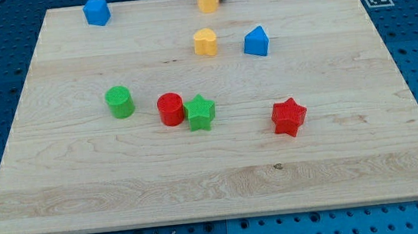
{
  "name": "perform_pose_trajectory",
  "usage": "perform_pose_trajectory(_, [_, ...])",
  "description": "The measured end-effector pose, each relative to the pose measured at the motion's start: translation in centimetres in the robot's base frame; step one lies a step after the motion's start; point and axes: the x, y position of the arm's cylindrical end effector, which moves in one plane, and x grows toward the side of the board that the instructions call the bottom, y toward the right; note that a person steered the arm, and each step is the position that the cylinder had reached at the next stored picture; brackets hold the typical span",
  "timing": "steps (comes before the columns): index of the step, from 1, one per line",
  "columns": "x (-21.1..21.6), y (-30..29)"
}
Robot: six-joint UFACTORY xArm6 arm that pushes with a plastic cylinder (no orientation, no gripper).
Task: Move your arm to the center left
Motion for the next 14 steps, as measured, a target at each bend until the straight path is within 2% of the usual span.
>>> perform_pose_trajectory(1, [0.0,-2.3])
perform_pose_trajectory(2, [0.1,1.1])
perform_pose_trajectory(3, [0.1,7.4])
perform_pose_trajectory(7, [1.7,8.3])
perform_pose_trajectory(8, [5.5,9.1])
perform_pose_trajectory(10, [14.1,17.2])
perform_pose_trajectory(11, [19.6,14.2])
perform_pose_trajectory(12, [22.6,6.7])
perform_pose_trajectory(14, [22.0,-11.8])
